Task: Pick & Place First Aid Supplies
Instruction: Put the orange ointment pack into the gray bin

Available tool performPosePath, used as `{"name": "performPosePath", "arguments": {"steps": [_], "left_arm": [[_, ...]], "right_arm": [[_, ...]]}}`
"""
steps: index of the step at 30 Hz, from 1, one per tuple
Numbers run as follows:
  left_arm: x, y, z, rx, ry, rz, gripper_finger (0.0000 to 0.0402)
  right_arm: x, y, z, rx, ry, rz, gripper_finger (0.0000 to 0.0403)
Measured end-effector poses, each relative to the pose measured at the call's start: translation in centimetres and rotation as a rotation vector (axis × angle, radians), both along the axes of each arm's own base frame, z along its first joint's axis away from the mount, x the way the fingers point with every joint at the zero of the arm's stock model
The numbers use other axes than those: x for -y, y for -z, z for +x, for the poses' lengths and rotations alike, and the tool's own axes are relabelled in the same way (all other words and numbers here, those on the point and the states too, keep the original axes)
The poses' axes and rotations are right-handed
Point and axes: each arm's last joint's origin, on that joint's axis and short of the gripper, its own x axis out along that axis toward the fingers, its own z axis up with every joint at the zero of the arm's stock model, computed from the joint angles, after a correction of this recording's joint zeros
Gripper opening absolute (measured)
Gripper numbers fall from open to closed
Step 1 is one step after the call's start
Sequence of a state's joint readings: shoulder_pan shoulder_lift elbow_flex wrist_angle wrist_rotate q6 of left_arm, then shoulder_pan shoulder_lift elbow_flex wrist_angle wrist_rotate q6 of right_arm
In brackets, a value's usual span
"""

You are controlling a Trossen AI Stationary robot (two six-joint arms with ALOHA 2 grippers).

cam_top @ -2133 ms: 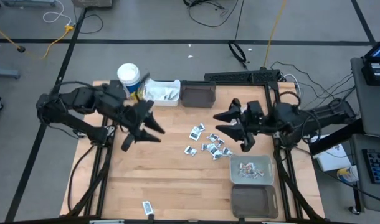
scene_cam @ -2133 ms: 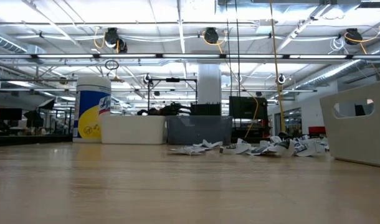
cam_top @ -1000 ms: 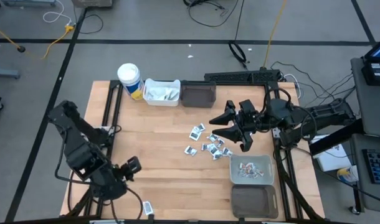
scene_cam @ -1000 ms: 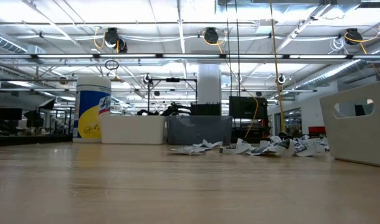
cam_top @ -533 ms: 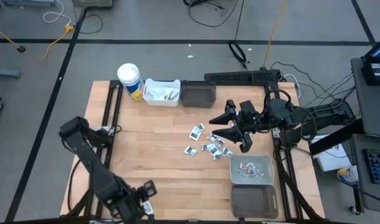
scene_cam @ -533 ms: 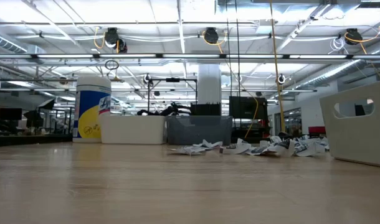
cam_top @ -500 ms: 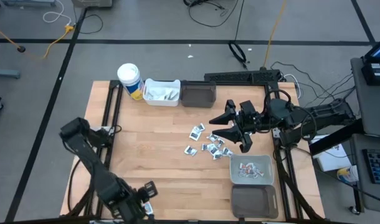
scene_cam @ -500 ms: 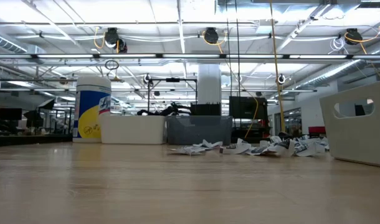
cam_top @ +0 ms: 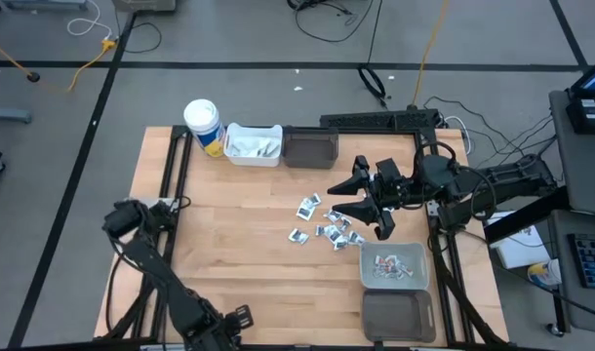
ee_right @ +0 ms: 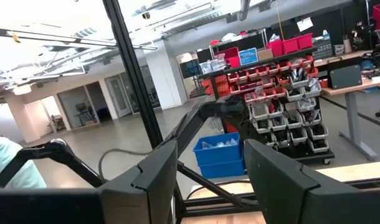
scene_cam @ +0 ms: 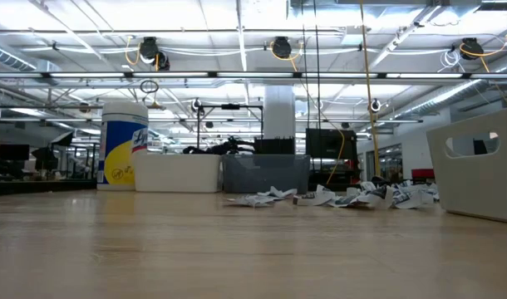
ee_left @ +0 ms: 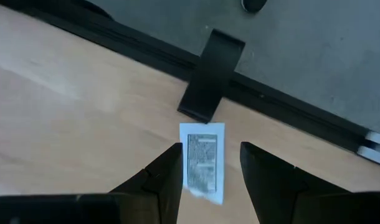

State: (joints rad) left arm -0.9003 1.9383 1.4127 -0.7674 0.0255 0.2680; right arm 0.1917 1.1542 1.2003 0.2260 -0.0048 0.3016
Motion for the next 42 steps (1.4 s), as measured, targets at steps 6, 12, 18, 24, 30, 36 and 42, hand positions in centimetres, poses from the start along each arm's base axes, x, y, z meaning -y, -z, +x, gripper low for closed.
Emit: {"name": "performPosePath", "arguments": {"steps": [6,12,18,24,30,36,42], "left_arm": [[-0.3,3.5,0.0,-0.04,0.027,0.07,0.0166],[-0.9,5.0,-0.3,-0.054,0.055,0.073,0.0162],[-0.9,5.3,-0.2,-0.031,0.077,0.073,0.0087],[-1.0,5.2,0.0,-0.031,0.042,0.065,0.001],[-2.9,2.5,0.1,0.009,-0.157,0.113,0.0003],[-6.6,-3.6,0.2,0.083,-0.428,0.046,0.0002],[-12.0,-10.3,0.1,0.287,-0.735,-0.081,0.0001]], "right_arm": [[0.0,0.1,0.0,-0.01,0.0,-0.002,0.0183],[0.0,0.2,0.0,-0.023,-0.001,-0.003,0.0183],[0.0,0.2,0.0,-0.02,-0.002,-0.004,0.0183],[0.0,0.2,0.0,-0.021,0.0,-0.004,0.0183],[0.0,0.2,0.0,-0.026,-0.004,0.022,0.0183],[0.1,0.2,0.1,-0.024,0.001,0.022,0.0183],[0.6,0.2,0.2,-0.025,0.021,0.023,0.0183]]}}
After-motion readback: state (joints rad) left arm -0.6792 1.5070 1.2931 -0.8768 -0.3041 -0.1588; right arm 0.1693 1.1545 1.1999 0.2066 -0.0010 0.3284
